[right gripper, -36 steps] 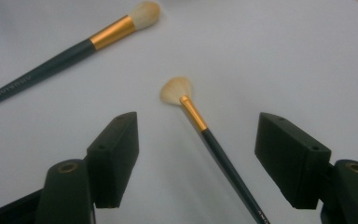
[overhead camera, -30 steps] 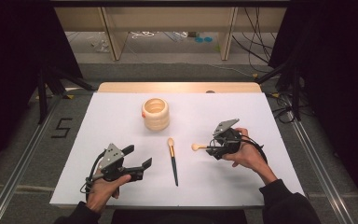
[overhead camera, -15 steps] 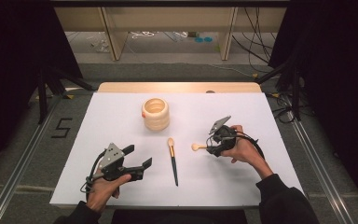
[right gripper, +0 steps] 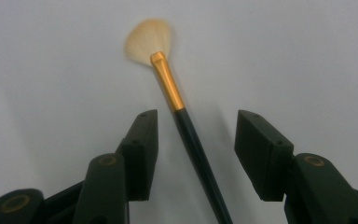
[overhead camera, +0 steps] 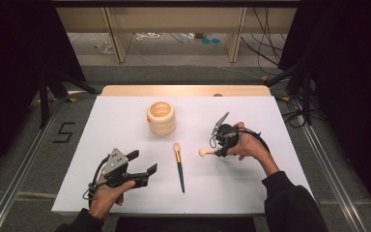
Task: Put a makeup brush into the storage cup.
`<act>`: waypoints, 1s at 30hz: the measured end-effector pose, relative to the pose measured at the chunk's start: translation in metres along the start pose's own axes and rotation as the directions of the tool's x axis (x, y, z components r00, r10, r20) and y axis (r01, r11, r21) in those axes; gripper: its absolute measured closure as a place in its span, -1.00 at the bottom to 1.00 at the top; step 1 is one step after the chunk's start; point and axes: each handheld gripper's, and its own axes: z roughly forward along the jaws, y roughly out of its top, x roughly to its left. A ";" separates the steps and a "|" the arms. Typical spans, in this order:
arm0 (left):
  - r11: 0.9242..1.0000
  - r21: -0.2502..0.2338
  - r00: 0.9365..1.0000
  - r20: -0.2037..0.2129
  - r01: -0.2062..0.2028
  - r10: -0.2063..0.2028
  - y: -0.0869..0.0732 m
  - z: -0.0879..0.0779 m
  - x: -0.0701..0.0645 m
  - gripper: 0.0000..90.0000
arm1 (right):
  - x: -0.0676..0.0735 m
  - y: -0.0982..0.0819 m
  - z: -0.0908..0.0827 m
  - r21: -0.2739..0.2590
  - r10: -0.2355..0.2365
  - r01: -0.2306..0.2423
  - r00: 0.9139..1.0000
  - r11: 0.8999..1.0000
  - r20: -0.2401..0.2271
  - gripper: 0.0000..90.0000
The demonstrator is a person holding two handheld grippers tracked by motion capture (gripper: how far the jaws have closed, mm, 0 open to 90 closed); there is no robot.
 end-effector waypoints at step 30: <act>1.000 -0.001 1.000 -0.003 0.015 -0.015 0.001 -0.001 0.003 -0.65 | -0.010 0.005 0.008 0.129 -0.033 0.040 0.998 0.991 -0.058 0.68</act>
